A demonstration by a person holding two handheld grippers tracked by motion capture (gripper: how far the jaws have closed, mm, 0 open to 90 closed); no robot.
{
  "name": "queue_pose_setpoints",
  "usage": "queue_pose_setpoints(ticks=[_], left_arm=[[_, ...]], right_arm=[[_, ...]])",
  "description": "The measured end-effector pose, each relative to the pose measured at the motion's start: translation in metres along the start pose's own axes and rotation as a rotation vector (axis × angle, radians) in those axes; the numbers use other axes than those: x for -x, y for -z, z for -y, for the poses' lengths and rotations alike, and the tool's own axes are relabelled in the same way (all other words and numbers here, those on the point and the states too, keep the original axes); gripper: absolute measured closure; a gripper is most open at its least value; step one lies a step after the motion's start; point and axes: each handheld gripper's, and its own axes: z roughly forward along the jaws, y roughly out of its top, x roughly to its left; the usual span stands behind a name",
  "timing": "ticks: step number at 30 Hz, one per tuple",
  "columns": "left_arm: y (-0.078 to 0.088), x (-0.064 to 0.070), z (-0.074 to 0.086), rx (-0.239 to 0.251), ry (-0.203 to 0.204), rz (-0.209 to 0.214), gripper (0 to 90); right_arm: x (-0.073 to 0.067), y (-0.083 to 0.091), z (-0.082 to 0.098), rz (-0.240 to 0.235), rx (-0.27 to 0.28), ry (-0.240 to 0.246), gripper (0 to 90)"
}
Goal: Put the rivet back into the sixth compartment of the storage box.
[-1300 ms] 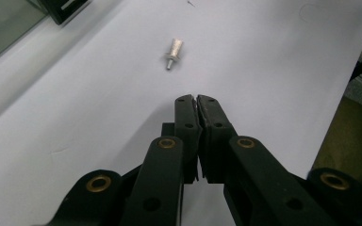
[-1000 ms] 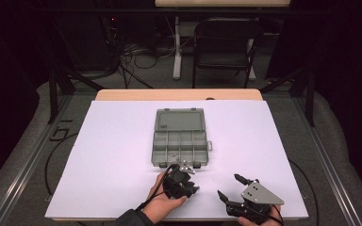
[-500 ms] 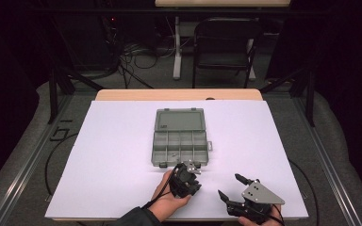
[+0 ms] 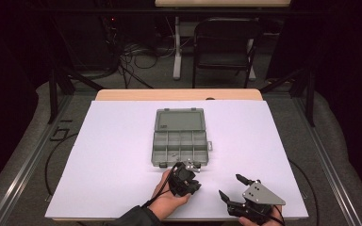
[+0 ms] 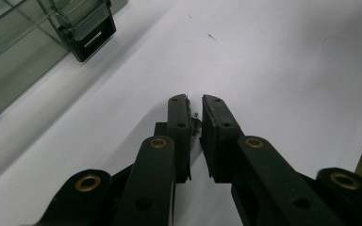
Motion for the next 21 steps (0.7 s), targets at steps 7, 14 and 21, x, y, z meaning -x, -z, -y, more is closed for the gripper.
queue_pose_setpoints(ticks=[7,14,21], left_arm=[[0.003,-0.005,0.000,-0.002,0.025,0.018,82.4],[0.020,-0.010,-0.004,0.044,0.045,0.020,82.4],[0.050,-0.020,-0.010,0.109,0.084,0.016,82.4]], right_arm=[[0.000,0.000,0.000,0.003,-0.001,0.003,22.6],[0.000,0.000,0.000,-0.001,0.000,0.000,22.6],[-0.001,-0.001,0.000,-0.003,0.002,0.003,22.7]])
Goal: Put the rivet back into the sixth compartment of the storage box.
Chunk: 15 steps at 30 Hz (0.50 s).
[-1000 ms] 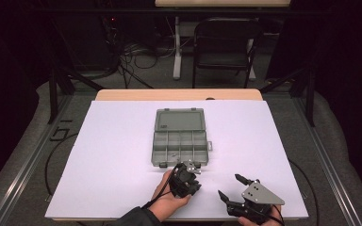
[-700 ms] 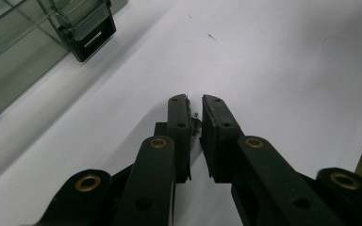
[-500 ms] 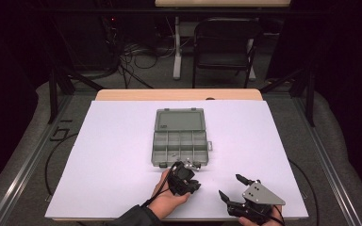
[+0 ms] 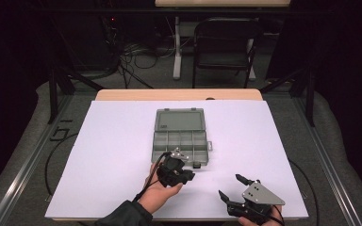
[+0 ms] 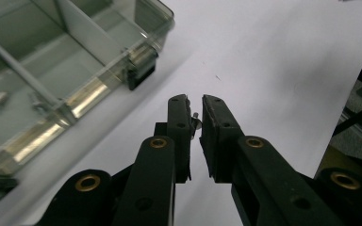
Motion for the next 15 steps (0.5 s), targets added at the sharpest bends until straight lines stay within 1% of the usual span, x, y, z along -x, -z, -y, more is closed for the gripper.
queue_pose_setpoints(ticks=[3,5,6,7,8,13,15], left_arm=[[0.010,-0.005,-0.004,0.012,-0.006,-0.019,82.4],[0.016,-0.008,-0.006,0.026,0.005,-0.028,82.3],[0.019,-0.010,-0.007,0.025,0.004,-0.026,82.3],[0.022,-0.012,-0.007,0.030,0.012,-0.027,82.3],[0.023,-0.013,-0.008,0.033,0.021,-0.026,82.3],[0.029,-0.019,-0.009,0.024,0.023,-0.040,82.3],[0.030,-0.020,-0.009,0.027,0.029,-0.039,82.3]], right_arm=[[0.000,0.000,0.000,0.002,-0.002,0.002,22.6],[0.000,0.001,0.000,0.002,-0.001,0.000,22.7],[0.000,0.001,0.000,0.001,0.000,-0.001,22.7],[0.000,0.001,0.000,0.001,0.000,-0.001,22.7],[0.000,0.001,0.000,0.002,0.000,0.000,22.6],[-0.001,0.000,0.000,-0.002,-0.001,0.004,22.7],[-0.001,0.000,0.000,-0.002,-0.004,0.002,22.6]])
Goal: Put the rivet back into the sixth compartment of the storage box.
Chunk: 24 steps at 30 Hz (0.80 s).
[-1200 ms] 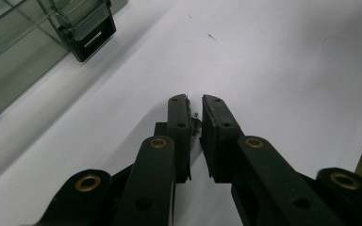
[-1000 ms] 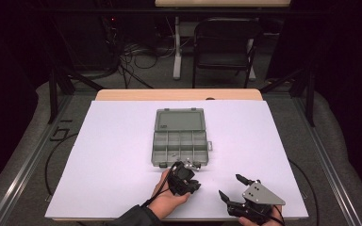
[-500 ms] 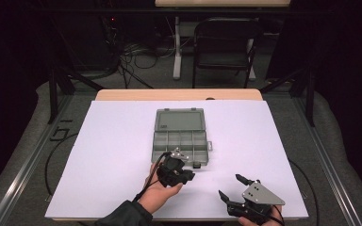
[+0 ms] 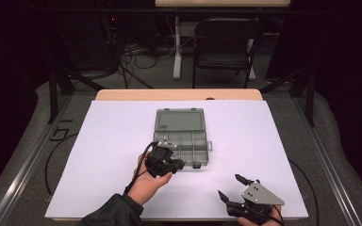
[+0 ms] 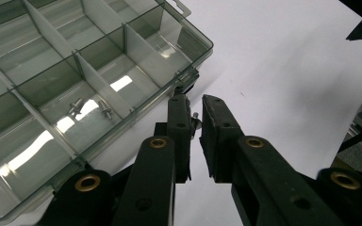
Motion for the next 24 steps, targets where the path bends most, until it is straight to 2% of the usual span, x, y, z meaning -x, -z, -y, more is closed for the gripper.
queue_pose_setpoints(ticks=[9,18,24], left_arm=[[0.006,-0.009,-0.006,-0.003,-0.003,-0.014,82.3],[0.012,-0.035,-0.016,0.021,0.070,-0.073,82.3],[-0.002,-0.056,-0.017,0.005,0.128,-0.101,82.3]], right_arm=[[0.000,0.000,0.000,0.001,-0.003,-0.001,22.7],[0.000,-0.001,0.000,0.000,-0.005,-0.004,22.6],[0.000,-0.001,0.000,-0.002,-0.006,-0.004,22.6]])
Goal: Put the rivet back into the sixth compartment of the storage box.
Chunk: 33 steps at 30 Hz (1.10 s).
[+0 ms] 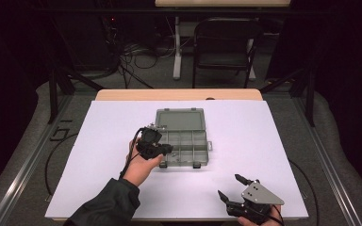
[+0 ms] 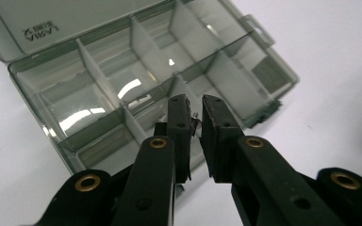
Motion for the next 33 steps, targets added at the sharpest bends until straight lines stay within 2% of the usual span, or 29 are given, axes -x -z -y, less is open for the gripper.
queue_pose_setpoints(ticks=[3,8,12,14,18,22,26,28,33], left_arm=[[-0.010,-0.004,0.001,-0.005,0.021,0.001,82.3],[-0.025,-0.002,0.003,-0.044,-0.008,-0.028,82.2],[-0.030,-0.002,0.006,-0.054,-0.007,-0.029,81.7],[-0.030,-0.002,0.007,-0.047,-0.002,-0.021,78.0],[-0.024,0.000,0.008,-0.018,-0.002,-0.003,68.8],[-0.011,0.003,0.014,0.023,-0.022,0.014,60.5],[0.002,0.006,0.029,0.076,-0.036,0.026,51.0],[0.008,0.005,0.037,0.093,-0.068,0.017,49.2],[0.028,0.002,0.062,0.165,-0.105,0.014,40.9]], right_arm=[[0.000,0.000,0.000,0.007,0.005,0.000,22.6],[0.001,0.001,0.000,0.001,-0.001,0.006,22.7],[0.001,0.001,0.000,0.000,0.004,0.006,22.6],[0.001,0.001,0.000,0.000,0.004,0.005,22.7],[0.001,0.001,0.000,-0.001,0.001,0.006,22.6],[0.001,0.001,0.000,0.001,0.004,0.005,22.7],[0.001,0.001,0.000,0.006,0.000,0.005,22.7],[0.001,0.001,0.000,0.006,-0.002,0.003,22.6],[0.001,0.000,0.000,0.010,-0.002,0.006,22.7]])
